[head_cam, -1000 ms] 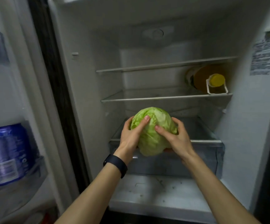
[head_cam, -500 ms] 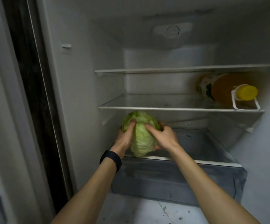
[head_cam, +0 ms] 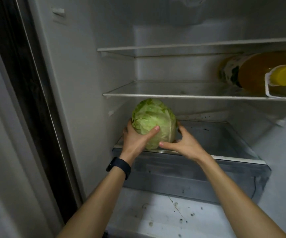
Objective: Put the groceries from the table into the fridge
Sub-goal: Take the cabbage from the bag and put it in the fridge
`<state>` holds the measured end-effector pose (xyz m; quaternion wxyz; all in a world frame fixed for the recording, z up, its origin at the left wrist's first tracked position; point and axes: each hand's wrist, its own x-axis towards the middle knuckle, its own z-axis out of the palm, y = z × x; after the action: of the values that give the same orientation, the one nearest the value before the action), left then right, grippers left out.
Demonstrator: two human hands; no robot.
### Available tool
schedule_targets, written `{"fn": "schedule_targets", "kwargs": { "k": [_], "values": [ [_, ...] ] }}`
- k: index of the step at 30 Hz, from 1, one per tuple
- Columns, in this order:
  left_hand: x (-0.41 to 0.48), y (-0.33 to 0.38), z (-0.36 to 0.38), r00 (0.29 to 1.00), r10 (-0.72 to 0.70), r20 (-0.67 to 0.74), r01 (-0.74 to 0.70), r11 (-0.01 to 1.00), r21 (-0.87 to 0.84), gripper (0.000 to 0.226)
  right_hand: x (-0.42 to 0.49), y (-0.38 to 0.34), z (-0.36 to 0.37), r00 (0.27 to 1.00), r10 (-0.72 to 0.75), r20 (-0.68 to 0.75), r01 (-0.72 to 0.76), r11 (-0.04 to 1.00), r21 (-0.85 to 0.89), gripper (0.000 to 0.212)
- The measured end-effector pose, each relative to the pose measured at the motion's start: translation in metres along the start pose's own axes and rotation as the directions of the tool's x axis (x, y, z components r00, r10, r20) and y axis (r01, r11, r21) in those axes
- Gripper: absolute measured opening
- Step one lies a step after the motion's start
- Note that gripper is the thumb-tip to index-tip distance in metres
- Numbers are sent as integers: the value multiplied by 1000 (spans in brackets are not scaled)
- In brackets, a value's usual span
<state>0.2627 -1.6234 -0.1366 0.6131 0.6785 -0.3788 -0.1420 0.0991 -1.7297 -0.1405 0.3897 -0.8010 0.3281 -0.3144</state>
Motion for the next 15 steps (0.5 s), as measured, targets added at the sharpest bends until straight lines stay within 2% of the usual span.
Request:
{"fn": "schedule_targets", "kwargs": {
  "k": [3, 7, 12, 15],
  "values": [
    [2, 2, 3, 998, 61, -35, -64, 994, -83, 105, -1, -6, 9, 996, -40, -81, 35, 997, -63, 93],
    [16, 6, 3, 995, 83, -47, -87, 993, -75, 91, 6, -13, 17, 993, -45, -105, 41, 998, -36, 82],
    [42, 9, 0, 997, 55, -49, -58, 997, -55, 85, 26, -21, 30, 995, -11, -103, 7, 999, -39, 84],
    [50, 5, -1, 998, 23, -64, -26, 999, -37, 93, 32, -23, 37, 997, 17, -81, -17, 1000, -6, 91]
  ]
}}
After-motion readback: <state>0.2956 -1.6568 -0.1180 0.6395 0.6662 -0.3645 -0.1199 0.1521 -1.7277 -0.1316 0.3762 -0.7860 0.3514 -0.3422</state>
